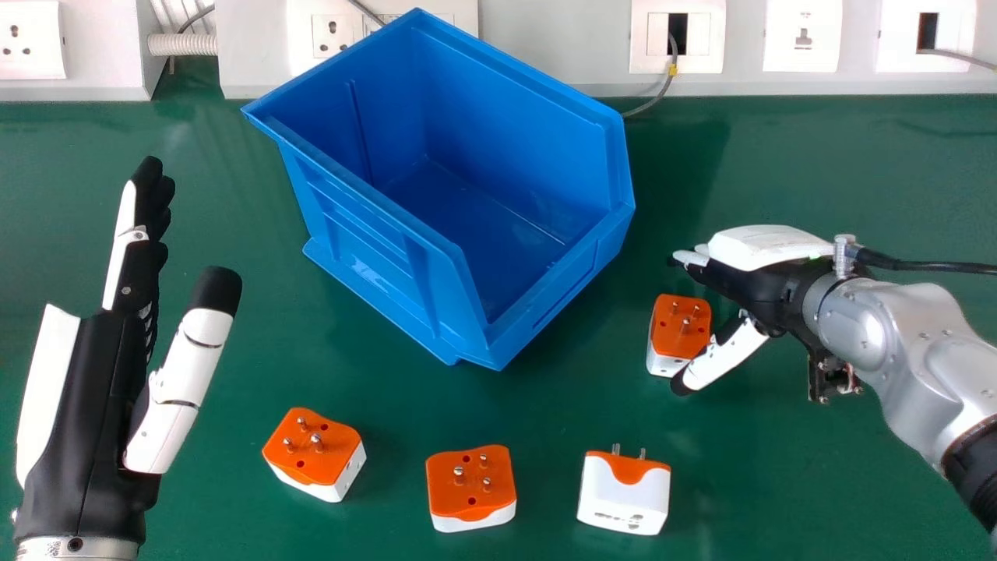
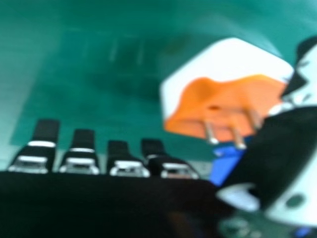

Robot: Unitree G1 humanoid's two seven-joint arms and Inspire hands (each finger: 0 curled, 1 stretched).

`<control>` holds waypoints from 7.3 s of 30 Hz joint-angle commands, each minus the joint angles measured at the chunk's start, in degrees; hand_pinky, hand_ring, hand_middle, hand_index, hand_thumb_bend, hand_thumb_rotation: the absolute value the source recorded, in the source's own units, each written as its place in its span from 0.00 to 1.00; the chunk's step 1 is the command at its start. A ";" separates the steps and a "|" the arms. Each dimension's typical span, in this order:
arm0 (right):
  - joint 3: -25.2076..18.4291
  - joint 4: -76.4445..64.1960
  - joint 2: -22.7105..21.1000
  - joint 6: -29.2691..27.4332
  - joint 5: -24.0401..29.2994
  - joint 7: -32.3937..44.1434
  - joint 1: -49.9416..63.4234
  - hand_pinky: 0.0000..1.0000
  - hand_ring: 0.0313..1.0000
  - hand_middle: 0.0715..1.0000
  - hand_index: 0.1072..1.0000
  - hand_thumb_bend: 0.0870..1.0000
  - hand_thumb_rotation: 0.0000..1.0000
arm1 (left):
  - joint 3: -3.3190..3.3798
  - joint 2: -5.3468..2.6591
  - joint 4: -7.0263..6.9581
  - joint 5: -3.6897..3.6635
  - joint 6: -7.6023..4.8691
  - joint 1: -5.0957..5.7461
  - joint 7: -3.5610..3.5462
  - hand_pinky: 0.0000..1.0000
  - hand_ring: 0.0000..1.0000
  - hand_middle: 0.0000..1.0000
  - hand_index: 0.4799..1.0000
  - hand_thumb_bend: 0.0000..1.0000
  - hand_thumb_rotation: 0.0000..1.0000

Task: Pick all objects and put in blue box

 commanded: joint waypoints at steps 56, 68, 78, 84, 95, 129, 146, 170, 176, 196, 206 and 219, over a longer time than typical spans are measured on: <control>7.14 2.24 3.58 6.99 -5.79 -0.82 -4.47 0.78 0.87 0.91 0.84 0.51 0.40 | -0.03 0.06 -2.57 -0.08 0.20 -0.38 -0.12 0.98 1.00 1.00 1.00 0.58 0.93; 9.07 6.31 3.94 4.64 -6.86 -6.97 -5.21 0.61 0.68 0.68 0.60 0.55 0.35 | 0.01 0.02 -3.04 0.00 0.76 -0.57 0.04 0.98 1.00 1.00 1.00 0.60 0.91; 9.77 9.05 5.01 4.97 -7.80 -10.86 -5.32 0.34 0.40 0.43 0.45 0.48 0.21 | -0.13 -0.23 -3.66 0.28 1.71 -0.82 0.11 0.98 1.00 1.00 1.00 0.60 0.91; 9.45 8.44 5.55 6.64 -7.52 -11.51 -4.81 0.23 0.28 0.33 0.43 0.47 0.17 | -0.16 -0.39 -4.36 0.35 2.34 -0.63 0.10 0.98 1.00 1.00 1.00 0.60 0.91; 9.69 5.13 5.23 8.99 -8.20 -10.16 -3.86 0.06 0.09 0.15 0.43 0.45 0.12 | -0.10 -0.30 -4.38 0.24 2.48 -0.40 -0.03 0.98 1.00 1.00 1.00 0.60 0.90; 10.09 7.32 5.60 8.45 -7.42 -10.55 -4.76 0.09 0.13 0.40 0.43 0.47 0.01 | 0.32 -0.02 -4.76 -0.30 3.53 -0.54 -0.27 0.99 1.00 1.00 1.00 0.62 0.89; 9.17 4.42 5.61 10.90 -7.01 -8.58 -4.05 0.53 0.63 0.63 0.42 0.46 0.09 | 0.43 0.38 -3.47 -0.50 2.07 -1.33 -0.60 0.98 1.00 1.00 1.00 0.60 0.88; 8.02 -6.44 1.68 12.16 -7.88 -3.12 -2.21 0.64 0.75 0.71 0.43 0.46 0.14 | 0.04 0.26 -3.27 -0.65 2.10 -1.65 -0.88 0.98 1.00 1.00 1.00 0.57 0.88; 7.64 -9.71 0.45 12.67 -8.61 -3.80 -1.16 0.62 0.75 0.73 0.51 0.53 0.12 | -0.08 -0.01 -3.17 -0.61 2.11 -1.67 -1.02 0.98 1.00 1.00 1.00 0.56 0.88; 5.56 -12.44 1.59 14.90 -8.67 -6.29 0.02 0.62 0.75 0.78 0.74 0.69 0.14 | 0.13 0.25 -2.53 -0.71 1.21 -1.71 -1.38 0.98 1.00 1.00 1.00 0.58 0.88; 5.92 -12.73 1.45 13.77 -8.67 -5.86 -0.13 0.64 0.76 0.79 0.75 0.71 0.15 | 0.19 0.12 -3.43 -0.74 2.12 -1.30 -1.38 0.98 1.00 1.00 1.00 0.57 0.88; 5.80 -18.43 0.93 11.95 -8.36 -3.52 2.14 0.64 0.77 0.79 0.75 0.72 0.15 | 0.04 -0.03 -2.96 -0.61 1.87 -1.58 -1.19 0.98 1.00 1.00 1.00 0.57 0.88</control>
